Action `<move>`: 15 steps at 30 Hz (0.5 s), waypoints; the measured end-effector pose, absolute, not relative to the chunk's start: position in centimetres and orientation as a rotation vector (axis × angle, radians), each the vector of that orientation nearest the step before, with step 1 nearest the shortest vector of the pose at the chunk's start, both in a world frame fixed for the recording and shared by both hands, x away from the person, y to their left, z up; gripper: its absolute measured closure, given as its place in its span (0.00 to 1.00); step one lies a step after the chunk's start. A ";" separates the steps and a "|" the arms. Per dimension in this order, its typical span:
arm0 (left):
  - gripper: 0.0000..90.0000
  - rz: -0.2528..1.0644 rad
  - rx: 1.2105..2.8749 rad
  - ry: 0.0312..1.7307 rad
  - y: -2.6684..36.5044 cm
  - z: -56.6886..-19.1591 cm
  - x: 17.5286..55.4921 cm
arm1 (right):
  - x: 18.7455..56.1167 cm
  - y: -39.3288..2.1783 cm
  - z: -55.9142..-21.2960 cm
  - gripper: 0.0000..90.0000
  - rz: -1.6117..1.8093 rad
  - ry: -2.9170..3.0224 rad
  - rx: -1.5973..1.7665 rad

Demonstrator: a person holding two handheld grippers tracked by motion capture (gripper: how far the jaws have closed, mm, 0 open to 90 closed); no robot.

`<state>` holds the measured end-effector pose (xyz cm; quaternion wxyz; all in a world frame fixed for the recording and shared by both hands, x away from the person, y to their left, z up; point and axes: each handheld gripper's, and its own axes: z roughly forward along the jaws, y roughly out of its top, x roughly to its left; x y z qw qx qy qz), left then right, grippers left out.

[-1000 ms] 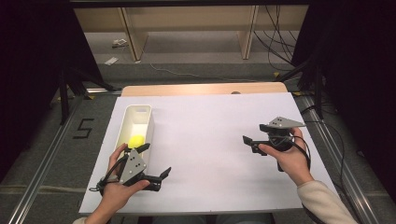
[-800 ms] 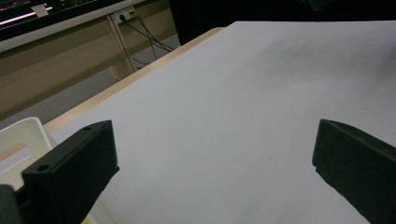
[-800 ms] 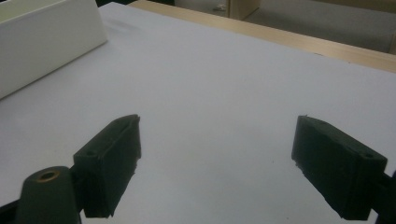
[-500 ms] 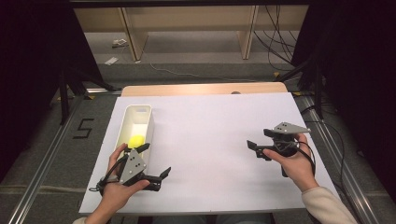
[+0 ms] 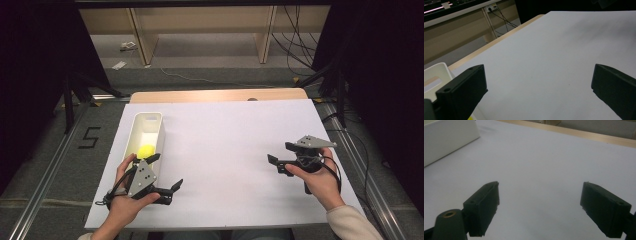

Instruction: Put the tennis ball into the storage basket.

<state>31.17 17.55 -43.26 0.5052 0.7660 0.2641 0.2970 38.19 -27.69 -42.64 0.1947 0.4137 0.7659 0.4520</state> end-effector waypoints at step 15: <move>0.00 0.718 1.848 0.637 17.6 -43.3 31.2 | 37.4 -28.4 -43.2 0.18 1.276 2.140 1.166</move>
